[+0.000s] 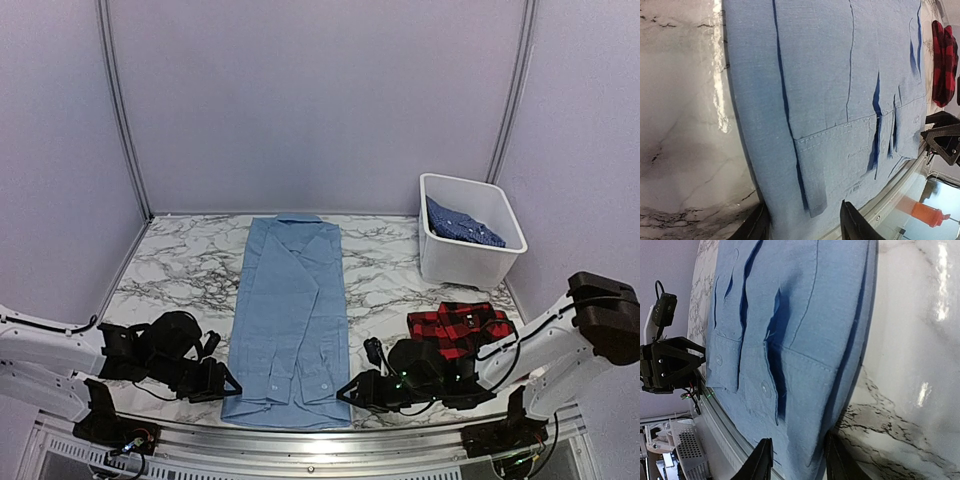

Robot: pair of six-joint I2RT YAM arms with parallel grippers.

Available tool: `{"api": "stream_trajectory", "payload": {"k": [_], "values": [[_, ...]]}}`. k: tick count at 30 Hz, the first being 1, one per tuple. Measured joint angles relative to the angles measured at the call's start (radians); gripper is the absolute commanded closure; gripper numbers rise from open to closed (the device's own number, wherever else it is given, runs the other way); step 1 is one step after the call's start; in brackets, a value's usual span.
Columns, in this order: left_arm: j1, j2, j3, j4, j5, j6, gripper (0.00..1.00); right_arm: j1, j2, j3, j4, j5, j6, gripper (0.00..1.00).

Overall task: Fold and stack the long sleeve shirts
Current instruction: Pick up the rectangle-folded shirt from the center of the board, then fold the rectangle-folded shirt at the center of the board.

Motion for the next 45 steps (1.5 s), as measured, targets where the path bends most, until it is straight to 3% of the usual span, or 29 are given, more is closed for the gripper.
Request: {"api": "stream_trajectory", "payload": {"k": [5,13,20,27,38,45], "values": [[-0.009,0.027,0.013,0.005,0.001,-0.005,0.58,0.0,0.011,0.002,0.015,-0.004,0.0,0.65],[-0.014,0.077,0.017,0.048,0.012,-0.033,0.8,-0.005,0.013,0.002,0.015,-0.004,0.0,0.69],[-0.016,0.074,0.011,0.056,0.01,-0.068,0.91,-0.007,0.014,0.006,-0.007,-0.004,-0.009,0.85],[-0.019,0.014,0.009,0.008,-0.002,-0.094,0.98,-0.01,0.013,0.072,-0.089,-0.008,-0.041,1.0],[-0.017,-0.061,0.06,-0.037,-0.01,-0.111,1.0,-0.021,-0.047,0.138,-0.177,-0.006,-0.072,1.0],[0.072,-0.031,0.157,-0.067,-0.016,-0.062,1.0,-0.134,-0.066,0.218,-0.217,-0.026,-0.124,1.0]]}}
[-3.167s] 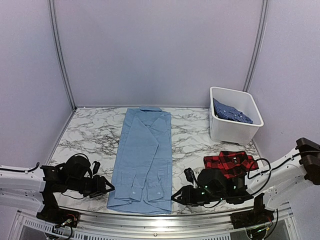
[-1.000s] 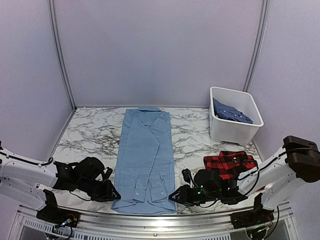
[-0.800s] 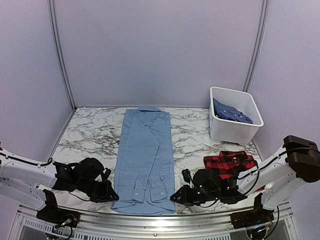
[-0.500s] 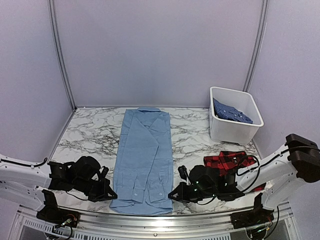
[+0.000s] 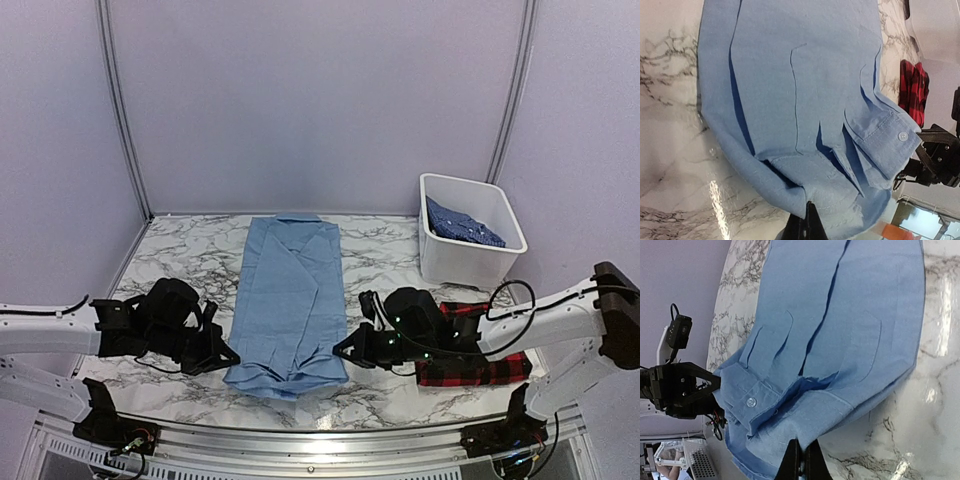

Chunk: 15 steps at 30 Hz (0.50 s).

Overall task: Fold and stack the long sleeve shirts
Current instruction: Fold the rectangle-folded shirt at the center of the board.

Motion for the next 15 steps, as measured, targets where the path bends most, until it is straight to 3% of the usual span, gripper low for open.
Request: {"api": "stream_trajectory", "payload": {"k": [15], "values": [[0.314,0.362,0.367,-0.023,0.072,0.212,1.0,-0.291,0.275,0.319,-0.035,-0.13,-0.164,1.0]]}}
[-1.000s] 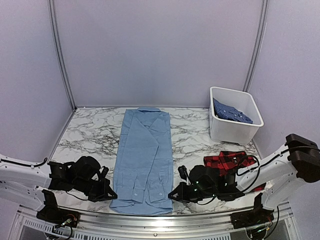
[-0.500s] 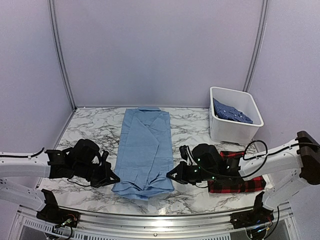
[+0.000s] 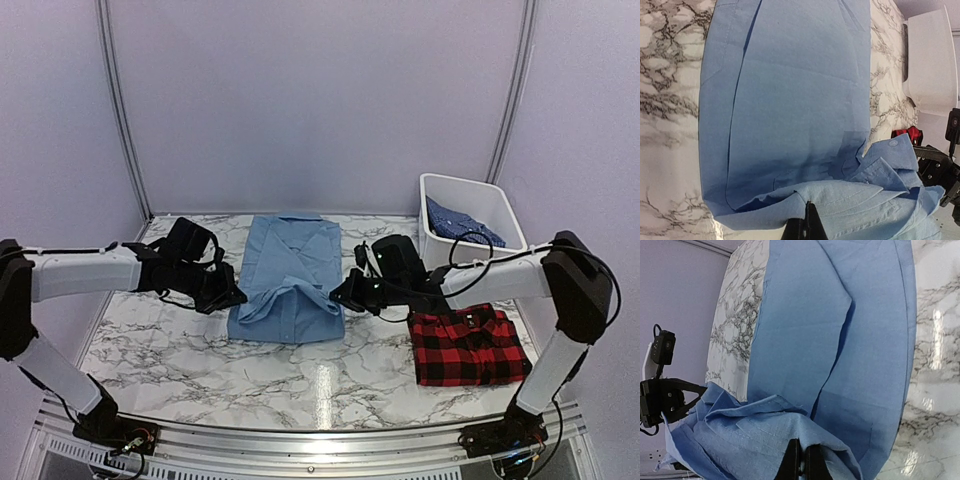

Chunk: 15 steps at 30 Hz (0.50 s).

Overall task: Fold and stack the long sleeve shirts
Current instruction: Fold the rectangle-folded shirt at the center of the board.

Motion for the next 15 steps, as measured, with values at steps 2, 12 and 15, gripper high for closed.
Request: {"api": "stream_trajectory", "payload": {"k": [2,12,15], "values": [[0.023,0.063,0.054,0.0,0.006,0.021,1.0,-0.031,0.039,0.037,-0.003,-0.015,-0.018,1.0],[0.07,0.296,0.229,-0.001,0.013,0.076,1.0,-0.118,0.169,0.135,0.0,-0.063,-0.059,1.0],[0.072,0.315,0.246,-0.003,0.002,0.079,1.0,-0.125,0.203,0.148,0.001,-0.071,-0.068,1.0]]}}
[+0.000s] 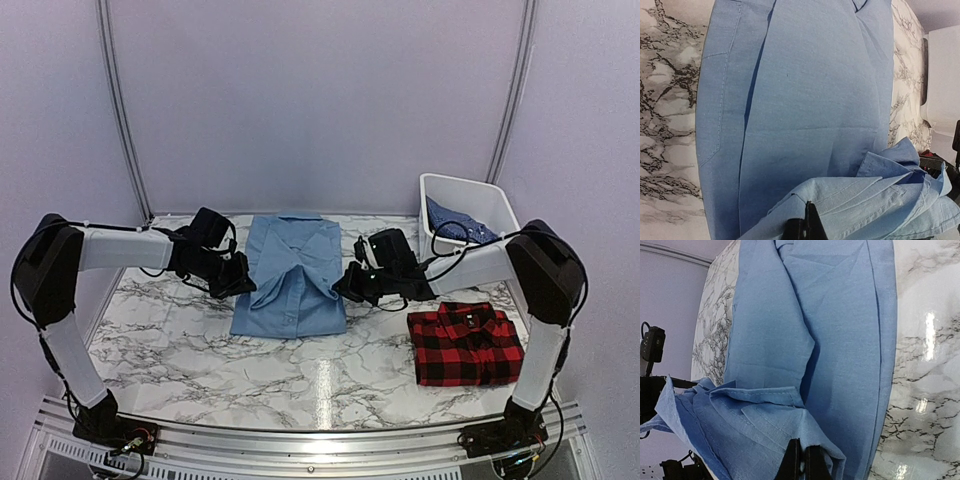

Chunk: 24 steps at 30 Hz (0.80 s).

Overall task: Fold and stack the long sleeve shirts
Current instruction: Fold the rectangle-folded shirt at the center of the board.

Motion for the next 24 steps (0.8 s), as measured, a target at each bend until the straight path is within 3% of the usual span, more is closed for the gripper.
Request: {"api": "stream_trajectory", "payload": {"k": [15,17,19,21,24], "values": [[0.022,0.007,0.035,-0.015,-0.037,0.023,0.98,-0.005,0.039,0.073,-0.011,-0.008,-0.016,1.0],[0.022,0.014,0.04,-0.018,-0.037,0.031,0.87,-0.005,0.039,0.073,-0.016,-0.008,-0.016,0.93],[0.022,0.02,0.046,-0.024,-0.035,0.042,0.62,-0.005,0.039,0.073,-0.018,-0.007,-0.019,0.78],[0.023,0.021,0.052,-0.032,-0.036,0.054,0.44,-0.005,0.038,0.073,-0.026,-0.002,-0.029,0.62],[0.033,0.017,0.065,-0.057,-0.038,0.077,0.32,-0.005,0.03,0.074,-0.052,0.012,-0.049,0.49]]}}
